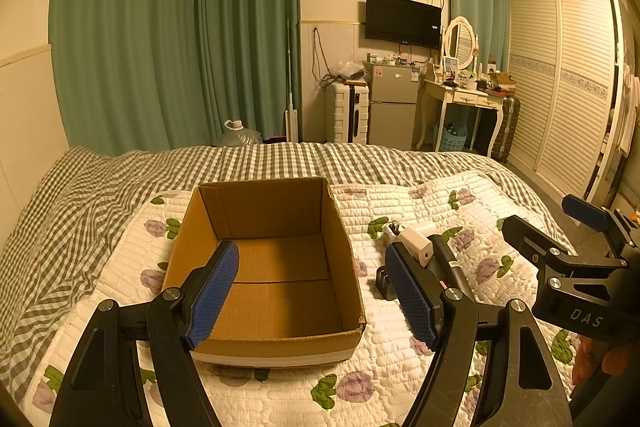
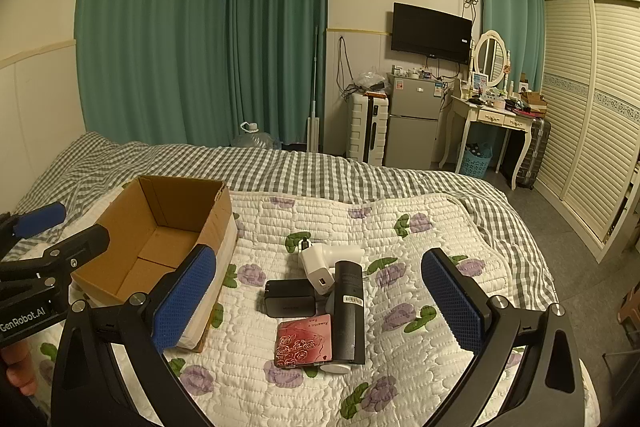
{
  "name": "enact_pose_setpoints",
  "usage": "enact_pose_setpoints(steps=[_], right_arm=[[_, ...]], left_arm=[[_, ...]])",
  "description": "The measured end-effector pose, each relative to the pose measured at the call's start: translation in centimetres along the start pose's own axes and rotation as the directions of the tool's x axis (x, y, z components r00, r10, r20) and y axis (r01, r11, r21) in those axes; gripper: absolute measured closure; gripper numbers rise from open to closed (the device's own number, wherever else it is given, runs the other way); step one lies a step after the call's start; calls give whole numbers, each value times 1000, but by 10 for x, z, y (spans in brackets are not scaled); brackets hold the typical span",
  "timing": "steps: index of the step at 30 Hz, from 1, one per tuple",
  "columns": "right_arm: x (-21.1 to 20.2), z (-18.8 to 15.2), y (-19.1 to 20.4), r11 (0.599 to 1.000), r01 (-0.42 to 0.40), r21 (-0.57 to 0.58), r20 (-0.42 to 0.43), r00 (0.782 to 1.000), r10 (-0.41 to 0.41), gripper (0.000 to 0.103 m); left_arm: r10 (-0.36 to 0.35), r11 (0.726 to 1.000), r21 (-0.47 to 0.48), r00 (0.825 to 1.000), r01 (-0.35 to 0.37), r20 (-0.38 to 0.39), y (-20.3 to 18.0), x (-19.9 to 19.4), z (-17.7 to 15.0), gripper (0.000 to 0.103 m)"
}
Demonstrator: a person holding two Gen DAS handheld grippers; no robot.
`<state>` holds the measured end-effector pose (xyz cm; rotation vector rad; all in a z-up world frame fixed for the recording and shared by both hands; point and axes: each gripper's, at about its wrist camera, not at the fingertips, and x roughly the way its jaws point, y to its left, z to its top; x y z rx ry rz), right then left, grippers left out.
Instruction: Organize rigid objects
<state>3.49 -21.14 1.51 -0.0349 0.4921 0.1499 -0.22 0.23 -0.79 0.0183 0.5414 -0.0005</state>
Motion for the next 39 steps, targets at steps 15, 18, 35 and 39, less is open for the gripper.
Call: enact_pose_setpoints(steps=[15, 18, 35, 39], right_arm=[[-1, 3, -2, 1000, 1, 0, 0, 1000, -1, 0], [-2, 0, -1, 1000, 0, 2, 2, 1000, 0, 0], [14, 10, -82, 992, 127, -14, -133, 983, -128, 0], [40, 3, -95, 987, 146, -68, -180, 971, -157, 0]], left_arm=[[5, 1000, -2, 1000, -5, -3, 1, 0, 1, 25], [2, 1000, 3, 1000, -2, -2, 1, 0, 2, 25], [-124, 971, 182, 978, 155, -169, -108, 62, 0, 25], [-114, 969, 181, 954, 169, -278, -126, 104, -22, 25]])
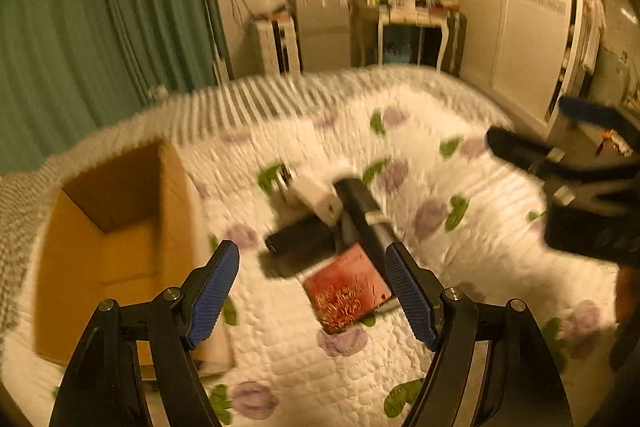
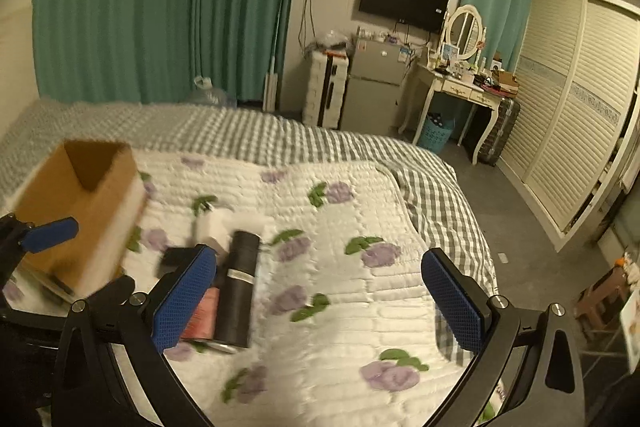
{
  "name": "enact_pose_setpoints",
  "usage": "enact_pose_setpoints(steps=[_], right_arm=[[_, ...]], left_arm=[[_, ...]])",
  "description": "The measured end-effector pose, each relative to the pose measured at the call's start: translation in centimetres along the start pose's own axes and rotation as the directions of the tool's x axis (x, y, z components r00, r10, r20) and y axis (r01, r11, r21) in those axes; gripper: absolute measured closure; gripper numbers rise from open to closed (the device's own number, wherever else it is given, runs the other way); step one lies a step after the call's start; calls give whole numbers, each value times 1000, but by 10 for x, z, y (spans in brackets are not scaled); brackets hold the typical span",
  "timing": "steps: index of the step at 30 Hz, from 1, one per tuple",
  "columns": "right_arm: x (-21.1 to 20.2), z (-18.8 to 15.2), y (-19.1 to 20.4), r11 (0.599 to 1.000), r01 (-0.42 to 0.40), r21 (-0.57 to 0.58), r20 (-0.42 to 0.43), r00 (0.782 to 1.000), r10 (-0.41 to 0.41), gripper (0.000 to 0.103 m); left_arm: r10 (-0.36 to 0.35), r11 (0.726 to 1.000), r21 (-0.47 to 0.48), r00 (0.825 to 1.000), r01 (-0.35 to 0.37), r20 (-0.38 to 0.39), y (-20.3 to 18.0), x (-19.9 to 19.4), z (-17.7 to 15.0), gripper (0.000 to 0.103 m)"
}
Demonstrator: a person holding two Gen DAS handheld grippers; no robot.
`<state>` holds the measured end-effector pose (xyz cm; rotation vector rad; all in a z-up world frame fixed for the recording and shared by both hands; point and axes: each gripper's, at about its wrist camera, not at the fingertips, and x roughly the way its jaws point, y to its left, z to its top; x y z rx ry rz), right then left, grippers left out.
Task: Organize rigid objects
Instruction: 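Grasp the red-patterned card case with the left tool while the right tool approaches the black bottle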
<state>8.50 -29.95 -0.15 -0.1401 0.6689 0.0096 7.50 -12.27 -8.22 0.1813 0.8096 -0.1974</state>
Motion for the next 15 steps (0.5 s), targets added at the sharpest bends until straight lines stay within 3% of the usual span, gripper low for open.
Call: enact_pose_setpoints(steps=[6, 10, 15], right_arm=[[41, -9, 5, 998, -25, -60, -95, 995, 20, 0], [54, -11, 15, 992, -39, -124, -117, 993, 24, 0], [72, -17, 15, 991, -63, -116, -184, 982, 41, 0]], left_arm=[[-32, 999, -1, 990, 32, -139, -9, 57, -27, 25], [-58, 998, 19, 981, 62, -183, -9, 72, -49, 25], [-71, 996, 41, 978, 80, -195, -14, 83, -60, 25]])
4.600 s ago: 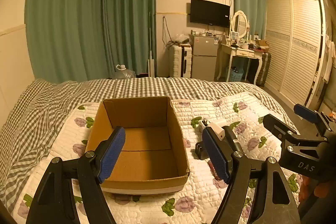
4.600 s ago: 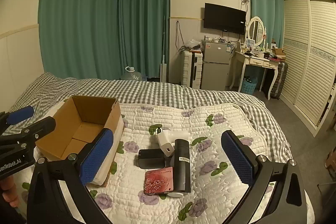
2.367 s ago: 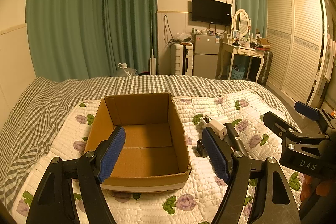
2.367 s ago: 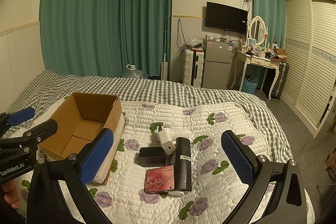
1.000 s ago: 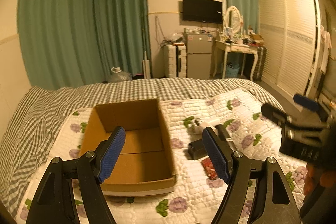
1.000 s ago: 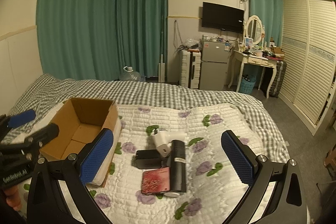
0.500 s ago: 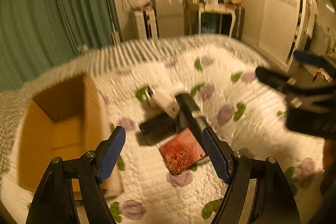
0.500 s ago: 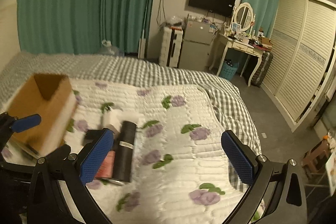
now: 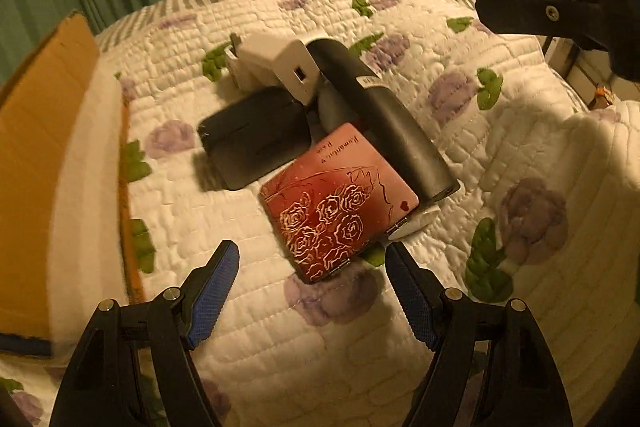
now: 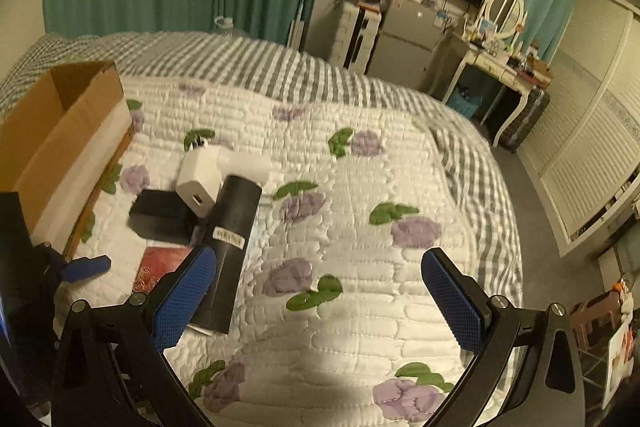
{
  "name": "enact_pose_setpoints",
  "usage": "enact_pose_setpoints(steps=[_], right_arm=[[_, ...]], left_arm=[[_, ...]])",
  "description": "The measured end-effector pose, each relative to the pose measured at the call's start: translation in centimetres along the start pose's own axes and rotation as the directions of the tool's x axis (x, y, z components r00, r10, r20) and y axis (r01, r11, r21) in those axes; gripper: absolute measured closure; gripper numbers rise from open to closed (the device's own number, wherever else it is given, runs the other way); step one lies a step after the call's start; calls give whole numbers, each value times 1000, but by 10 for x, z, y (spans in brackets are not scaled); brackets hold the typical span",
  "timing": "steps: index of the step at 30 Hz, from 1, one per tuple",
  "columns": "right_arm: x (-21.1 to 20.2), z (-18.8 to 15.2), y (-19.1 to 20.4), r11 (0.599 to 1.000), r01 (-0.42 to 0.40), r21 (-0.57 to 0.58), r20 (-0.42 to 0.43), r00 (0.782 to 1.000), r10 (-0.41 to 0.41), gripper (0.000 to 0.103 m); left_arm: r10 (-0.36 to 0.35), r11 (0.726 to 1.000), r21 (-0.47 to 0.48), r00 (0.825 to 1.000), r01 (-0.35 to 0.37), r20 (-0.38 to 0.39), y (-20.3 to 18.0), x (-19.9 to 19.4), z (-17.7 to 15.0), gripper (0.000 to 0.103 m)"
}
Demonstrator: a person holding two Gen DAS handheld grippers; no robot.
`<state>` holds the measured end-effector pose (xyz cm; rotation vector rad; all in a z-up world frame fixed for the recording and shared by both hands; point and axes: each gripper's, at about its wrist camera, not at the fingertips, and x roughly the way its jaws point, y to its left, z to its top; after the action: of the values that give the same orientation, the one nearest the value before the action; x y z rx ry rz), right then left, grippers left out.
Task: Organize rigid objects
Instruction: 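Grasp the red-patterned card case with the left tool while the right tool approaches the black bottle, then grasp the black cylindrical bottle with the right tool while the left tool holds the card case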
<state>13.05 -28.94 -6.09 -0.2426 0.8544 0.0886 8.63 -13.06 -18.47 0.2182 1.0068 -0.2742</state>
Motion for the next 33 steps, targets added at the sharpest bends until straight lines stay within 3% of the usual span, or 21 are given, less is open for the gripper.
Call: enact_pose_setpoints(steps=[11, 14, 18, 23, 28, 33], right_arm=[[12, -1, -3, 999, 20, 32, -61, 998, -18, 0], [14, -1, -4, 999, 26, 36, -67, 997, -23, 0], [17, -2, -2, 999, 27, 34, -79, 997, -24, 0], [22, -3, 3, 1000, 15, 19, -93, 996, -14, 0], [26, 2, 7, 1000, -9, 27, -93, 996, 11, 0], [31, 5, 15, 1000, -23, 11, -97, 995, 24, 0]], left_arm=[[87, 992, 78, 988, -97, 125, -11, 12, 13, 30], [23, 996, 84, 990, -35, 137, -8, 8, 13, 60], [32, 992, 117, 982, -55, 185, -7, -2, 16, 74], [11, 1000, 25, 978, -17, 210, 16, -20, 21, 92], [21, 999, -39, 979, -13, 205, 30, -33, 21, 94], [11, 999, -48, 982, -2, 189, 28, -18, 22, 93]])
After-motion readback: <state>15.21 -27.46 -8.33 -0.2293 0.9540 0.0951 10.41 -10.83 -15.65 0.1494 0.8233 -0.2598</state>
